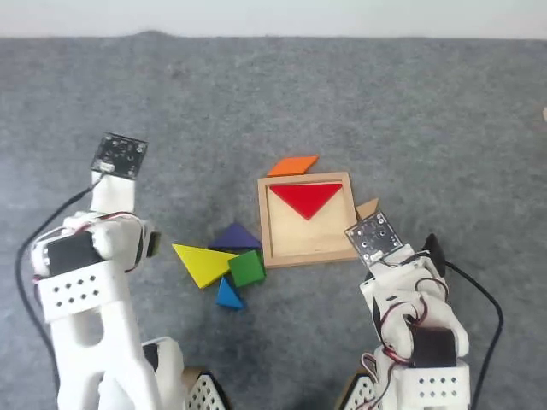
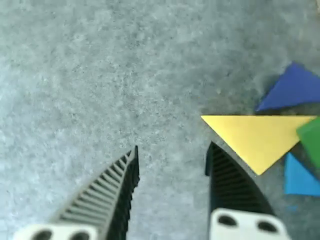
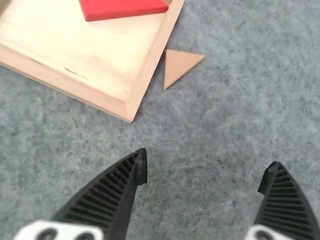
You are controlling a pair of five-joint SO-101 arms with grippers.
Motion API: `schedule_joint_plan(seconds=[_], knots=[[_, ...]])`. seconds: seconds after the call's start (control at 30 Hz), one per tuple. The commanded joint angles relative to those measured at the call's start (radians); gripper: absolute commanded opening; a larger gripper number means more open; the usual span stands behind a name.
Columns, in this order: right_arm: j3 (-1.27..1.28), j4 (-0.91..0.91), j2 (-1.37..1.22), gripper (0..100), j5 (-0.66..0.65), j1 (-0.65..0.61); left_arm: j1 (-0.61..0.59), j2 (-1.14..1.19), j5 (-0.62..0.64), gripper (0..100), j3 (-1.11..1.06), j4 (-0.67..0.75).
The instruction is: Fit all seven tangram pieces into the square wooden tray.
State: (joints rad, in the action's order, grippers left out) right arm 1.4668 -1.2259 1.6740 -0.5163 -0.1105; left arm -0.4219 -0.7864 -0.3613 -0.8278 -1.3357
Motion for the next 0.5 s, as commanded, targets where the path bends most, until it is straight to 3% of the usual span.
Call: schedule_joint_plan(seconds=[0.0,0.13,0.27,0.37,0.47], knots=[[-0.054,0.01,-0.012,36.1,-0.014,-0.022,0.0,-0.028,0.086,22,0.031,0.097],[-0.057,0.079,-0.012,36.1,-0.031,-0.044,0.006,-0.023,0.272,22,-0.028,0.284],[-0.112,0.087,-0.048,36.1,0.006,-0.05,0.035,-0.031,0.512,22,-0.257,0.511],[-0.216,0.088,-0.189,36.1,0.021,-0.07,0.009,-0.048,0.534,22,-0.321,0.609],[-0.353,0.096,-0.418,36.1,0.026,-0.185,0.012,-0.094,0.535,22,-0.344,0.62]])
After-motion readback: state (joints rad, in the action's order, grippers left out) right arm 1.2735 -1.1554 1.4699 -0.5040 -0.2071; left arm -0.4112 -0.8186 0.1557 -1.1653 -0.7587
